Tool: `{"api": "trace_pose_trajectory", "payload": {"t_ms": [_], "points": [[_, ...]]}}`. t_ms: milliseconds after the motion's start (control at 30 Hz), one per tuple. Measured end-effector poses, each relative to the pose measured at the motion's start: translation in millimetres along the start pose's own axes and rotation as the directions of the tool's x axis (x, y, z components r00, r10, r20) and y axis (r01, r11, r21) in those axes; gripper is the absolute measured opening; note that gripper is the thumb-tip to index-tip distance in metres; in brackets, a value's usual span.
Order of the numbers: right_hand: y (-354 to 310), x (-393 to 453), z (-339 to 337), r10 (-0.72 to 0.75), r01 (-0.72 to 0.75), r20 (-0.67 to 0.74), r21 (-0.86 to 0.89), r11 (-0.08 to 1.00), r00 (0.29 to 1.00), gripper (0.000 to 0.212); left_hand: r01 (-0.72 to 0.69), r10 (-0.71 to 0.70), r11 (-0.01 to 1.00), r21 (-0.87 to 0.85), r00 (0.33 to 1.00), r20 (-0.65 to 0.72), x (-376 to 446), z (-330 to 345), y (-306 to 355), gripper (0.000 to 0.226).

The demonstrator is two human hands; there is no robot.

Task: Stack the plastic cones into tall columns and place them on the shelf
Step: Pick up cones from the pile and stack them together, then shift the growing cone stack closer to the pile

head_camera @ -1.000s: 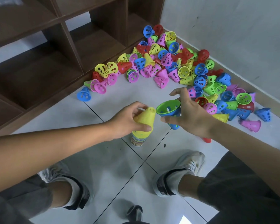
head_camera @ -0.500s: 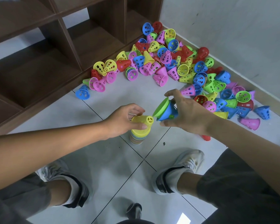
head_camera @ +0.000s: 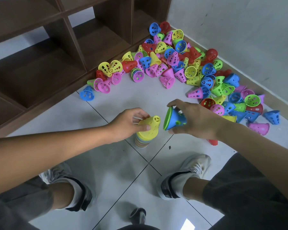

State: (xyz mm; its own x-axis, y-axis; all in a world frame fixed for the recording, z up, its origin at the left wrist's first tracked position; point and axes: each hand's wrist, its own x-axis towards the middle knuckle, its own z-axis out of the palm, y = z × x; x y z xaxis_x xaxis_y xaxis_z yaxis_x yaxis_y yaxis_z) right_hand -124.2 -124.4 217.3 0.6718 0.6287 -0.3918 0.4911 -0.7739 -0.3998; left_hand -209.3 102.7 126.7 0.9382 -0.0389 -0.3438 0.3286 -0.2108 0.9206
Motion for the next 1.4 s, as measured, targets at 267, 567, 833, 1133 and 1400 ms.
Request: {"api": "trace_pose_trajectory", "payload": {"t_ms": [267,567,833,1133,1400], "points": [[-21.3,18.5,24.6,-0.052,0.052,-0.101,-0.005,0.999,0.994,0.086,0.137,-0.127,0.937,-0.321,0.991,0.053,1.4,-7.1,10.3,0.03],[-28.9,24.7,69.6,-0.073,0.115,-0.174,0.241,0.964,0.982,0.064,0.201,-0.193,0.932,-0.301,0.98,0.054,-2.2,-7.3,-0.6,0.045],[-8.3,23.6,101.0,0.224,-0.218,0.048,0.498,0.839,0.973,0.095,0.189,-0.184,0.976,-0.109,0.982,0.049,-10.9,-7.1,0.6,0.036],[6.5,27.0,105.5,0.284,-0.34,0.204,0.341,0.877,0.937,0.099,0.097,-0.107,0.973,0.207,0.994,0.036,0.8,24.5,-22.6,0.078],[36.6,19.3,81.3,0.293,-0.312,0.129,0.171,0.935,0.947,0.077,0.108,-0.091,0.99,0.086,0.979,-0.182,9.0,47.3,-44.1,0.052]]}}
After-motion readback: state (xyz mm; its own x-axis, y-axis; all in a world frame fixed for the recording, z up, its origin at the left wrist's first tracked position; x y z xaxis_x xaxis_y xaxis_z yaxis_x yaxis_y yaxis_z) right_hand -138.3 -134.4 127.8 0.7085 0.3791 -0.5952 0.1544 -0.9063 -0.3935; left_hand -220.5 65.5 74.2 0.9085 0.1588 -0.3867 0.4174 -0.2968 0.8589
